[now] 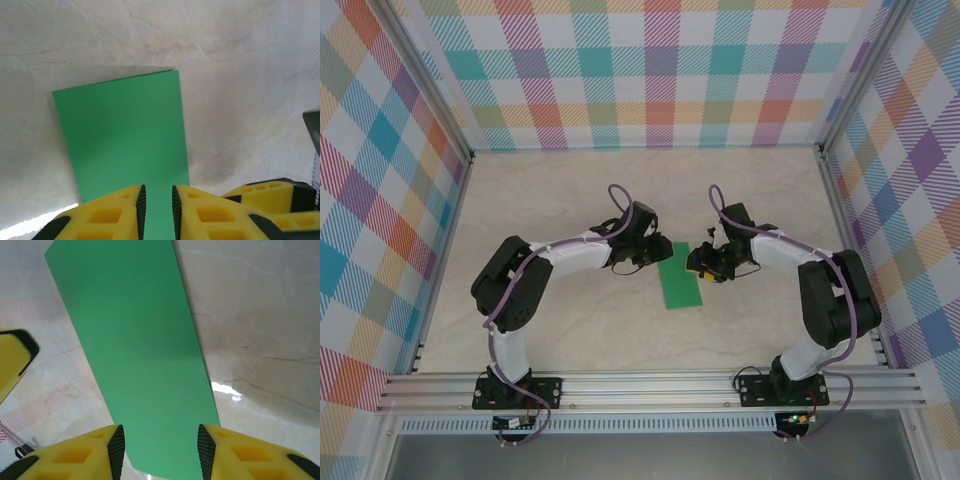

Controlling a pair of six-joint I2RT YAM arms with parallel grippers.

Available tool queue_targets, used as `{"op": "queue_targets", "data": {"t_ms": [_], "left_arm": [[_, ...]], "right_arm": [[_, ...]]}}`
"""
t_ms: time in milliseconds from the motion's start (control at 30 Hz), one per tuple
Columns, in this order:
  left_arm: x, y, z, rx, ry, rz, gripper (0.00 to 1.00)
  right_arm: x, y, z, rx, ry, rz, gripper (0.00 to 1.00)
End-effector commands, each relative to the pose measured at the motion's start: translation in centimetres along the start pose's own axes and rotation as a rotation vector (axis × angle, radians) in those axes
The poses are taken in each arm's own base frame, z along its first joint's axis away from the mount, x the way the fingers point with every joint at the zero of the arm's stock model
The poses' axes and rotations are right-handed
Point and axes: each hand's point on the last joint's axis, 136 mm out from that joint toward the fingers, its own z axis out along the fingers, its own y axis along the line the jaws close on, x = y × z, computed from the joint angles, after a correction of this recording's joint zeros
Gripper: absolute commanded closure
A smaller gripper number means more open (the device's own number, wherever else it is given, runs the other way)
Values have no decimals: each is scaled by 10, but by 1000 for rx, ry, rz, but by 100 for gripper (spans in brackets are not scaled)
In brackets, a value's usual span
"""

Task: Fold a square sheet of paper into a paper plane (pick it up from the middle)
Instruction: Turn over the paper at the center of the table.

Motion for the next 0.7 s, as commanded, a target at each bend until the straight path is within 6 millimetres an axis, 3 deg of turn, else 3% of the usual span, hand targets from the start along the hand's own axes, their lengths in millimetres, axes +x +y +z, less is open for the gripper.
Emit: {"op": "queue_targets", "data": {"t_ms": [0, 233, 667], "left_arm": [[10, 10, 14, -51, 60, 0, 77], [18, 42, 23, -169, 58, -6, 79], [35, 60, 32, -193, 100, -14, 79]], "right_arm": [[-2, 0, 6, -37, 10, -31, 55], [-4, -6, 13, -42, 22, -34, 53], [8, -11, 25, -90, 80, -9, 53]]}}
